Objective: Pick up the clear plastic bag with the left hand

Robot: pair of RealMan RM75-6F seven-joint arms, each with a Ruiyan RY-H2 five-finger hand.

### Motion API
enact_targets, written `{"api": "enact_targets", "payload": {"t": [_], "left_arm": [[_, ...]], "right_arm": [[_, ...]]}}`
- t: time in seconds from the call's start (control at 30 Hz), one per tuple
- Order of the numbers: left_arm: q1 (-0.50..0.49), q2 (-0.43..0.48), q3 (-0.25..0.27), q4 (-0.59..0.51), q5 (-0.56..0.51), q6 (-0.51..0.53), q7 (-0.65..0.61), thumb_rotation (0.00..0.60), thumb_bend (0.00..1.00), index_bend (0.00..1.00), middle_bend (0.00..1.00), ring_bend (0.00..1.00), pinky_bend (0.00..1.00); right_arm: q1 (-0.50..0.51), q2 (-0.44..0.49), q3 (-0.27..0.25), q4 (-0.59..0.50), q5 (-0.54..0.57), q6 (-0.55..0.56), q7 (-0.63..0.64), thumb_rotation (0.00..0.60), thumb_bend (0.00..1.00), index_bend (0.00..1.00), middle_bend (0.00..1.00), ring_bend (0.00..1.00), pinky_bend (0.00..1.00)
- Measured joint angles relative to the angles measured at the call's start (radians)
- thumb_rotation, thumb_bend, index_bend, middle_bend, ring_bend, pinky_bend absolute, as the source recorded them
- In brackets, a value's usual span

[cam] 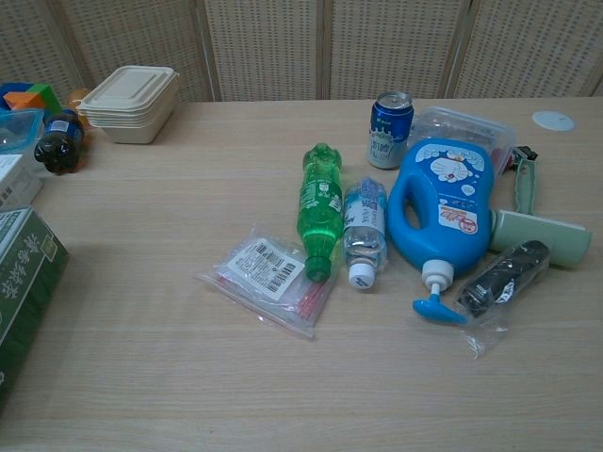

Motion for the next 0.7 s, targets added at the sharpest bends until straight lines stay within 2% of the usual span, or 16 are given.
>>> {"api": "enact_targets", "payload": {"t": [0.2, 0.7], "left_arm": [[-0.008, -0.008, 0.001, 0.015, -0.015, -0.024, -0.016, 0.600, 0.25, 0.00, 0.00, 0.00, 0.00], [-0.039, 0.006, 0.000, 0.009, -0.007, -0.069, -0.007, 0.600, 0.25, 0.00, 0.00, 0.00, 0.00]], "right_arm": [[-0.006, -0.007, 0.003, -0.015, 0.001, 0.002, 0.002, 0.414, 0.32, 0.00, 0.00, 0.00, 0.00], [-0.023, -0.001, 0.012, -0.035, -0.006, 0.011, 0.022, 0.415, 0.32, 0.00, 0.00, 0.00, 0.00]]}}
